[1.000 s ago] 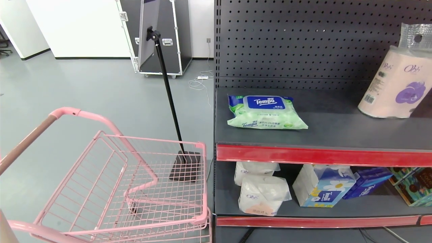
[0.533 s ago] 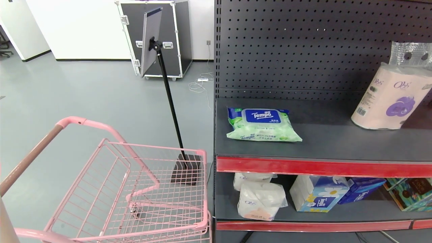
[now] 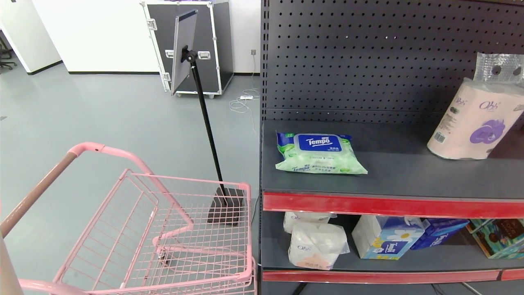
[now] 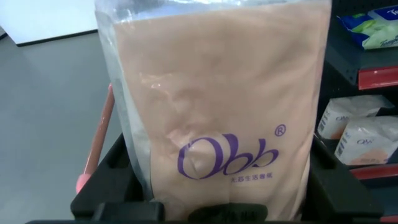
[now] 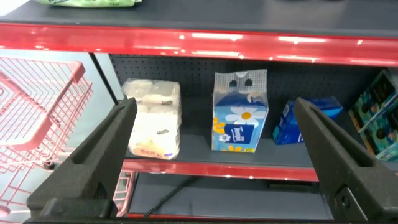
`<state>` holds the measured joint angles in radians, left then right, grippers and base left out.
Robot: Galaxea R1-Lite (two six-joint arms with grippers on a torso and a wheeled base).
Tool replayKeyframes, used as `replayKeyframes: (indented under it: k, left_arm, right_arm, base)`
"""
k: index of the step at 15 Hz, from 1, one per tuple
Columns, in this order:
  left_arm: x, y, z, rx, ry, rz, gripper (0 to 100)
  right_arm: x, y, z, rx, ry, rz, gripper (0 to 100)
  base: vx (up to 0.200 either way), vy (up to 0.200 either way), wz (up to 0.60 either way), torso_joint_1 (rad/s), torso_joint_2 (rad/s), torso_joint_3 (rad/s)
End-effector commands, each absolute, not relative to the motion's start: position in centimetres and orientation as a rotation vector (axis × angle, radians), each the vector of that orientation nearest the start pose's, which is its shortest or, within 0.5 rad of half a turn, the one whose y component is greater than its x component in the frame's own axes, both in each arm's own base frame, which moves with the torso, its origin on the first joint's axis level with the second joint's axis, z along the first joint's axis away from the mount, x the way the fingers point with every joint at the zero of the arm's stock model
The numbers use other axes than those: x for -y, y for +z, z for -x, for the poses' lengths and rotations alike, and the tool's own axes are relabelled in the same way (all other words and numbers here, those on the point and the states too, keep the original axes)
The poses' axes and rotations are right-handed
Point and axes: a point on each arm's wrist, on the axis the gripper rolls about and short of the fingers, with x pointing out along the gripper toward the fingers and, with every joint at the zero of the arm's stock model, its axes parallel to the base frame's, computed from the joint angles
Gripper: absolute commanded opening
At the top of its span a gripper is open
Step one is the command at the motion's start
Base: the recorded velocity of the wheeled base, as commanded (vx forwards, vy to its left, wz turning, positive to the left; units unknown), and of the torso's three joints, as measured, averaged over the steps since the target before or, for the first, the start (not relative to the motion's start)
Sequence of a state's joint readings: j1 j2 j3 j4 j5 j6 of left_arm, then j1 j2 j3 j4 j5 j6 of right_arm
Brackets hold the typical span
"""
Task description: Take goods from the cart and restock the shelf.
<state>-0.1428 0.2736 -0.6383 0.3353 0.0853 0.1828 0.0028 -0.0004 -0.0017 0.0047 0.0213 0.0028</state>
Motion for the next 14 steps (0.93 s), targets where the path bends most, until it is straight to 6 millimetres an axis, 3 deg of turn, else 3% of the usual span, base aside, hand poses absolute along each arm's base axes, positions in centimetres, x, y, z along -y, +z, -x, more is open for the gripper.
replayKeyframes:
  k: [1, 14]
  left_arm:
    - [-0.88, 21.68, 4.76, 0.025, -0.055, -0.18, 0]
    - [-0.88, 21.68, 4.76, 0.025, -0.055, -0.18, 0]
  right_arm:
    - [-0.04, 7.54, 2.29, -0.003, 0.025, -0.003, 100]
    - [-0.04, 7.54, 2.29, -0.003, 0.025, -0.003, 100]
  base:
    - [0.0, -0.2, 0.0, -0.002, -0.01, 0.002]
    - [0.0, -0.2, 0.0, 0.005, 0.0, 0.002]
